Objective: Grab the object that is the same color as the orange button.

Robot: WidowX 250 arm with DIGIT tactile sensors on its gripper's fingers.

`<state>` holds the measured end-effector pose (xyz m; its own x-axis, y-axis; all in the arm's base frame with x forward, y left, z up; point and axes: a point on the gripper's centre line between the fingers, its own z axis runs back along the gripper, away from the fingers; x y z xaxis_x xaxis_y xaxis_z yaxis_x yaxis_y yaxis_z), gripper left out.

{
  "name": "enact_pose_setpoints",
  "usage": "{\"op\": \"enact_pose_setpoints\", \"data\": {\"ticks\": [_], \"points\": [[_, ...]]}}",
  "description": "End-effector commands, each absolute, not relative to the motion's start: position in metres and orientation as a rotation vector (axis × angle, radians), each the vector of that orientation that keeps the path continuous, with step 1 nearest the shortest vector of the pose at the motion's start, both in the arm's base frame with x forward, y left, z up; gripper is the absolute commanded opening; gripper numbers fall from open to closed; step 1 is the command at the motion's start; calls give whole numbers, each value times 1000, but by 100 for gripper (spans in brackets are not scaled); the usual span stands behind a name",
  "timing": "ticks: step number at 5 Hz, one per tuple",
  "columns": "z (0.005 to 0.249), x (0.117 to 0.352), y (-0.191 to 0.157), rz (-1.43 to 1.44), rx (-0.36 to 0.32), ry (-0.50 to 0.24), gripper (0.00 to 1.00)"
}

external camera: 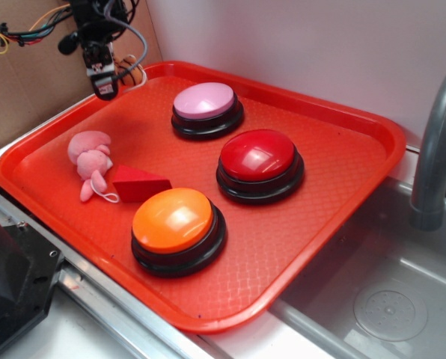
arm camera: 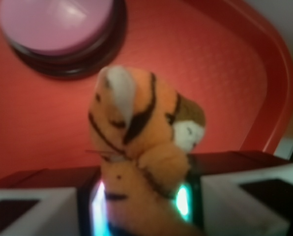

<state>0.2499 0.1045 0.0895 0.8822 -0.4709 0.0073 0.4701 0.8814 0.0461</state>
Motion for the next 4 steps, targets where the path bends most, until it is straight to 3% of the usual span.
{"op": "enact_pose_setpoints", "data": {"ticks": [1,3,4], "points": [[158,257,37,-221,-82,-44,0],[183,241,-18,-104,16,-57,0],[179,238,-18,-86,24,-58,0]]}}
